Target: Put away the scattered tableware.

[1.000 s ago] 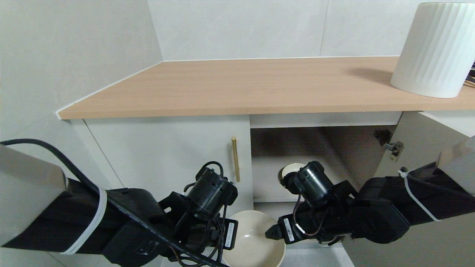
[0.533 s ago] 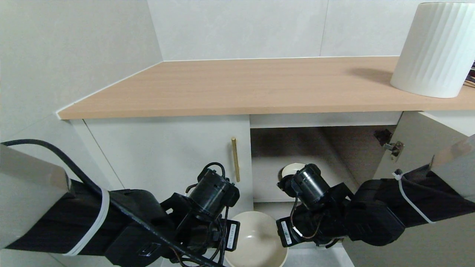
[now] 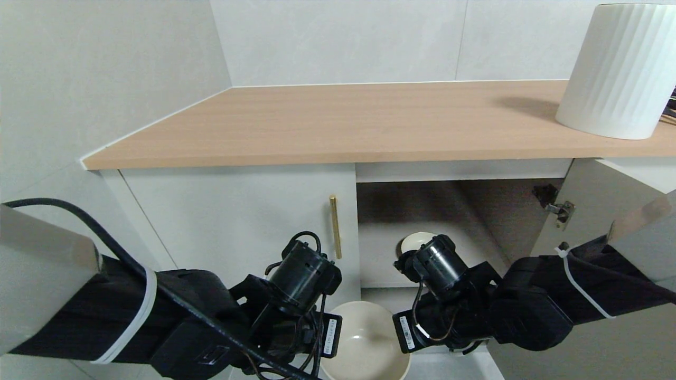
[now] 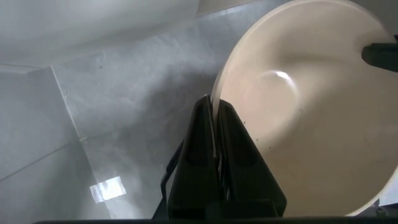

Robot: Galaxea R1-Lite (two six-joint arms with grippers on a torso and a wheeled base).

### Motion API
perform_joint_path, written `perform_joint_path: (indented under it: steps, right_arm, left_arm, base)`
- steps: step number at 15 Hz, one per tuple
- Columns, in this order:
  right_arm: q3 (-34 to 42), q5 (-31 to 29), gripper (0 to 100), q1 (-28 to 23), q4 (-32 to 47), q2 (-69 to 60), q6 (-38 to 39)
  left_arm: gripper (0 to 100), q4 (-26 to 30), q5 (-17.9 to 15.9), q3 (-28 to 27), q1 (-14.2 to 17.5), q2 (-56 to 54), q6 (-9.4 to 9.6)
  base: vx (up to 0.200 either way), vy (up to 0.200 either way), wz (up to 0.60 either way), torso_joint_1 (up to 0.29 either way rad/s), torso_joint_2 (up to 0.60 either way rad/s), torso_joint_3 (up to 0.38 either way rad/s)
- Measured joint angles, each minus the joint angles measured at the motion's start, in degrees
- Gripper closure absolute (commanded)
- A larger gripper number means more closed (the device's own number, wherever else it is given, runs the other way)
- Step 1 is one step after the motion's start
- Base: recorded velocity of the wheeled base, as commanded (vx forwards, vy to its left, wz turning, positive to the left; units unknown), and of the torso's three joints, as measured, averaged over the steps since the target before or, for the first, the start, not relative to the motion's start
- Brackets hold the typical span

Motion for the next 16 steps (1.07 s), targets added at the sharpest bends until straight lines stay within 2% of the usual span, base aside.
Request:
perform_joint_path:
  steps: [2, 3, 12, 16]
  right_arm:
    - [0.0, -0.01, 100, 0.0, 0.0, 0.13, 0.0]
    - [0.0, -0.01, 100, 0.0, 0.02, 0.16, -0.02]
    - [0.23, -0.79, 100, -0.24, 0.44, 0.9, -0.57]
    - [-1.07, -7.46, 100, -4.51, 0.61, 2.32, -1.99]
  left_arm:
    - [100, 0.0, 0.01, 0.02, 0.0, 0.0, 0.0]
    - [0, 0.02, 0.01, 0.06, 0.0, 0.0, 0.0]
    - [0, 0.0, 0.2, 0.02, 0.0, 0.01, 0.0]
    - [0, 0.0, 0.26, 0.0, 0.0, -0.18, 0.0]
  base:
    - [0.0, 0.0, 0.0, 0.0, 0.0, 0.0]
    - [0.0, 0.0, 0.0, 0.0, 0.0, 0.0]
    - [0.0, 0.0, 0.0, 0.0, 0.0, 0.0]
    - [0.0, 0.0, 0.0, 0.0, 0.0, 0.0]
